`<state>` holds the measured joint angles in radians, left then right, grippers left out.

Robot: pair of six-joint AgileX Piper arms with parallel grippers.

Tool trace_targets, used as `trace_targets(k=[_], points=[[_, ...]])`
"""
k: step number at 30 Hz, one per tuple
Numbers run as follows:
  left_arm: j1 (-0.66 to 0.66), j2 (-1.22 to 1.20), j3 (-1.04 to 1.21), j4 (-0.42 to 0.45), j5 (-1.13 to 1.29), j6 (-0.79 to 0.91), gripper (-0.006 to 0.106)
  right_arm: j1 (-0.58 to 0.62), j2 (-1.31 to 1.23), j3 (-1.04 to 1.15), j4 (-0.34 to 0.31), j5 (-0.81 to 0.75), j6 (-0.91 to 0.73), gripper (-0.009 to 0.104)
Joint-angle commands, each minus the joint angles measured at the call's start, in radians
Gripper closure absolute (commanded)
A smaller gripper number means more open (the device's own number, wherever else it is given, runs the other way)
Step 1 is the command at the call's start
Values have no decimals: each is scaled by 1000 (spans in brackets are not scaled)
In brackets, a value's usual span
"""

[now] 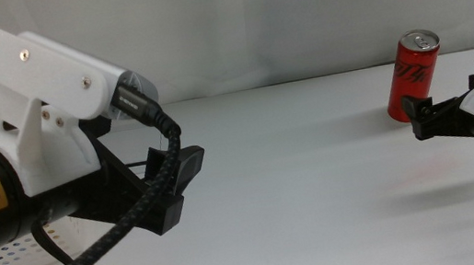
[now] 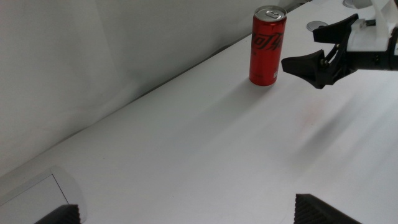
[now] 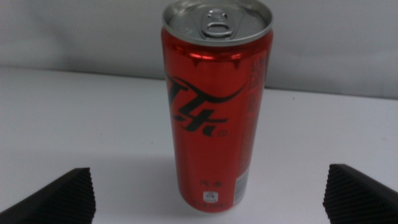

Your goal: Use arms to grab the bottles and put them into the dustbin to the left of the table.

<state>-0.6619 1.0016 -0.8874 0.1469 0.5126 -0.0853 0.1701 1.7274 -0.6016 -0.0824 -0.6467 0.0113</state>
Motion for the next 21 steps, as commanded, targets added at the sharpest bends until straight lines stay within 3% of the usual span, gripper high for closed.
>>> trace_targets(k=[1, 21], points=[[-6, -1, 4, 1, -17, -8, 12, -1, 35, -6, 5, -77, -11, -8], [-6, -1, 4, 1, -15, -8, 12, -1, 219, -198, -11, -94, 57, -6]])
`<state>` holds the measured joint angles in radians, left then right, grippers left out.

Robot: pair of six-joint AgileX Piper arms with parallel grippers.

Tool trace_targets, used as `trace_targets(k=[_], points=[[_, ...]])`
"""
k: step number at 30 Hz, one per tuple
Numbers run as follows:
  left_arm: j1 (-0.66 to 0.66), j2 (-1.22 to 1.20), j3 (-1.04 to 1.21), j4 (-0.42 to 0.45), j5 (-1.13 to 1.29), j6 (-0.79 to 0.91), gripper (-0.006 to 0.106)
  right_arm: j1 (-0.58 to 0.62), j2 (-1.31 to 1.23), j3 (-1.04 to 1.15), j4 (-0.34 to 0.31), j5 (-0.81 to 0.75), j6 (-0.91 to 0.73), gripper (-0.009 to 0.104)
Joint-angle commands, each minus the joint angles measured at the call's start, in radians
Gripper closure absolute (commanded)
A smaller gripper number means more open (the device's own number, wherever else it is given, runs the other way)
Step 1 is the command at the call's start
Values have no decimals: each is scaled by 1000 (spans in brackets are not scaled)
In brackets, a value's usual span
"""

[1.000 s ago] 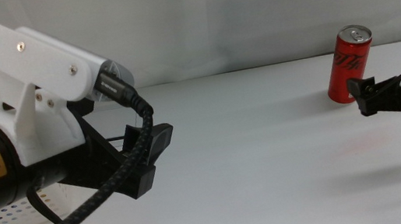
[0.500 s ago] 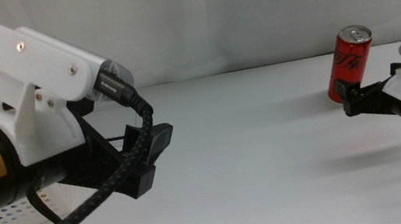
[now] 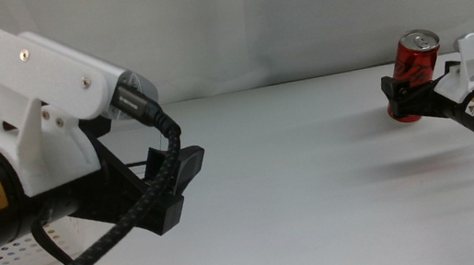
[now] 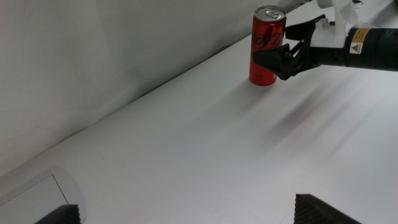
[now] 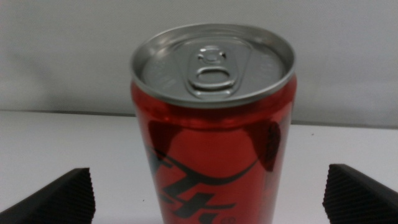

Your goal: Use arms to grab the bottles and put them into the dustbin to the left of the table.

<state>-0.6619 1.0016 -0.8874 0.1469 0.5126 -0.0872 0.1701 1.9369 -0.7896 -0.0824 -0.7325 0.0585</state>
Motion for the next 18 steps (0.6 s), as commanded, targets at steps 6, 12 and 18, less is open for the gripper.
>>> trace_targets(k=[6, 12, 18], points=[[-6, -1, 4, 1, -15, -6, 12, -1, 37, -28, -11, -8, 21, 23], [-6, -1, 4, 1, -15, -6, 12, -1, 21, -29, -28, -12, 23, 97], [-6, -1, 4, 1, -15, -6, 12, 3, -108, -23, -160, 55, 120, 97]])
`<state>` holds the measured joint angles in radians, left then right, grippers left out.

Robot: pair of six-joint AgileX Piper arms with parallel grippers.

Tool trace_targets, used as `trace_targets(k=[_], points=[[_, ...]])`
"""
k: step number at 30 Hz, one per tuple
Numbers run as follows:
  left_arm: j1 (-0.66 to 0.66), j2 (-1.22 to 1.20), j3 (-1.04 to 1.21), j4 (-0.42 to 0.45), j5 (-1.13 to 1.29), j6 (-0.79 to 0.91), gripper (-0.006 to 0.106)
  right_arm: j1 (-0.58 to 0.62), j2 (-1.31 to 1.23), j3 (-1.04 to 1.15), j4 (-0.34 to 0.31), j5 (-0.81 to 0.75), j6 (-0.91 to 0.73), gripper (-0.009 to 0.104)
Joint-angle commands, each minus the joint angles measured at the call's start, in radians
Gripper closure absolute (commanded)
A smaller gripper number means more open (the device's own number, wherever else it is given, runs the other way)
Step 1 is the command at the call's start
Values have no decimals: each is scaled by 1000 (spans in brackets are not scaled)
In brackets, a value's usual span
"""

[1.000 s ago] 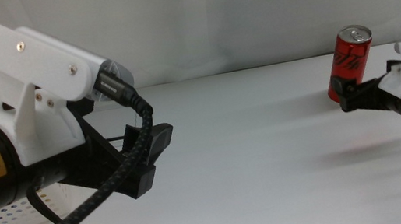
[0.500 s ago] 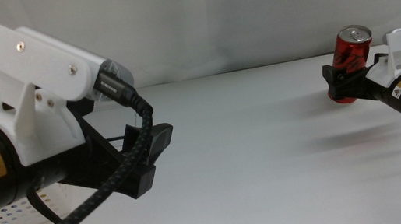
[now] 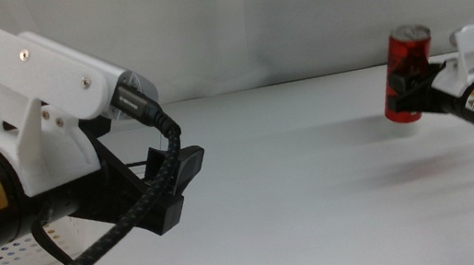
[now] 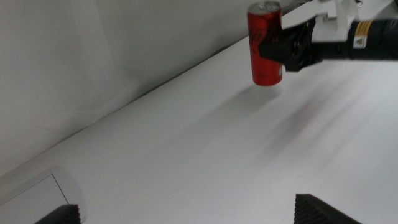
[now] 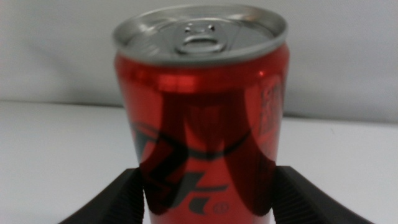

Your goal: Use arms to grab the bottles and put them into the dustbin to the left of the table.

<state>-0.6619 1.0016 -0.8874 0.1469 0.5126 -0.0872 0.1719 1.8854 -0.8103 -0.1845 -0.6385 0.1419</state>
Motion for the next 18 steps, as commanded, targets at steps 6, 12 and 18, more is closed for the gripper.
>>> trace_targets(k=[6, 12, 18], points=[[-6, -1, 4, 1, -15, -6, 12, 81, -204, 40, -96, 17, 62, 97], [-6, -1, 4, 1, -15, 5, 11, 225, -292, 121, -81, 28, 64, 97], [-6, -1, 4, 1, -15, 5, 11, 276, -302, 147, -40, 89, 68, 97]])
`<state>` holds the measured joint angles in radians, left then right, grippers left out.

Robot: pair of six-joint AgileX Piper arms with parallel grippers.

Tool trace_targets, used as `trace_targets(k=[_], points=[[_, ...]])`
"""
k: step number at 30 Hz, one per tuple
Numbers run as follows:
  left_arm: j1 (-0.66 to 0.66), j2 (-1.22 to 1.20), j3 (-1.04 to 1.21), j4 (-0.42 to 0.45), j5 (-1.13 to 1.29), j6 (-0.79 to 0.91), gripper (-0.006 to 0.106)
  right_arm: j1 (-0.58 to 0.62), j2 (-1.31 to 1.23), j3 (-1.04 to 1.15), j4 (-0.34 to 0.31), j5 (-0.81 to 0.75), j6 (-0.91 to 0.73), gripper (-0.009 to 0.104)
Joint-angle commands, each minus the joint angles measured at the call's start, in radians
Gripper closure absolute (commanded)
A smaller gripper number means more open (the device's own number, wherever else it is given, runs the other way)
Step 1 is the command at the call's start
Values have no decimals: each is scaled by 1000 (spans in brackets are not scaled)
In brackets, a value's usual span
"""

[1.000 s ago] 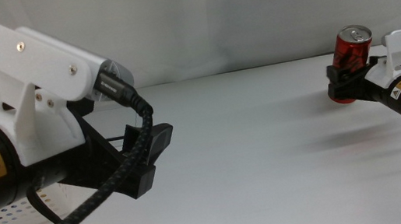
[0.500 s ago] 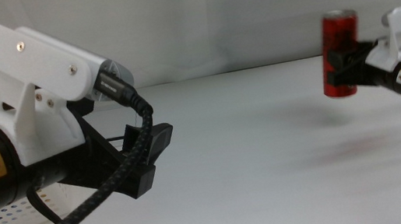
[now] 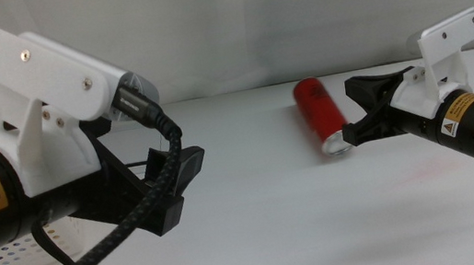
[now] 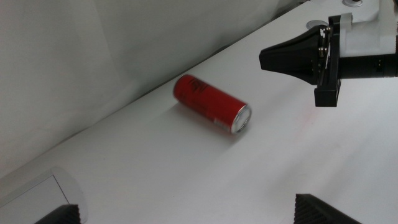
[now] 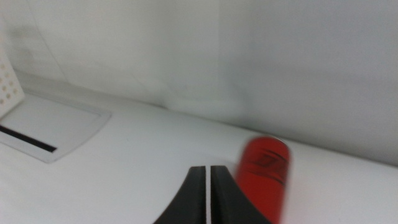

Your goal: Use arms to grab the bottles and put them into the dustbin to the left of the table.

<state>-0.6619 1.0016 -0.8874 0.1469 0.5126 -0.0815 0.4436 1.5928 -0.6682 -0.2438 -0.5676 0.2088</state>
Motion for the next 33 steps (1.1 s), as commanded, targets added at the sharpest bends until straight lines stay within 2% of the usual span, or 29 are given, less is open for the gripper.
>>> trace_targets(k=[1, 8, 11, 13, 14, 16, 17, 21, 29, 30, 32, 33], points=[[-6, -1, 4, 1, -15, -1, 11, 4, -9, 5, 19, 20, 1, 97], [-6, -1, 4, 1, -15, -1, 11, 4, -34, -1, 19, 54, 1, 97], [-6, -1, 4, 1, -15, -1, 11, 4, -64, -32, 11, 152, 1, 86], [-6, -1, 4, 1, -15, -1, 11, 4, -87, -62, 11, 236, 1, 67], [-6, -1, 4, 1, -15, -1, 11, 4, -123, -93, 20, 329, 1, 29], [-6, -1, 4, 1, -15, -1, 11, 4, -162, -116, 41, 409, -3, -9], [-6, -1, 4, 1, -15, -1, 11, 4, -203, -132, 34, 479, -38, -8], [-6, -1, 4, 1, -15, -1, 11, 2, -314, -138, -7, 593, -115, -8], [-6, -1, 4, 1, -15, -1, 11, -113, -649, -136, -7, 877, -112, -4], [-6, -1, 4, 1, -15, -1, 11, -142, -740, -136, -13, 976, -114, 1], [-6, -1, 4, 1, -15, -1, 11, -155, -818, -136, -31, 1066, -114, 10], [-6, -1, 4, 3, -40, 24, 11, -155, -901, -136, -41, 1130, -114, 26]])
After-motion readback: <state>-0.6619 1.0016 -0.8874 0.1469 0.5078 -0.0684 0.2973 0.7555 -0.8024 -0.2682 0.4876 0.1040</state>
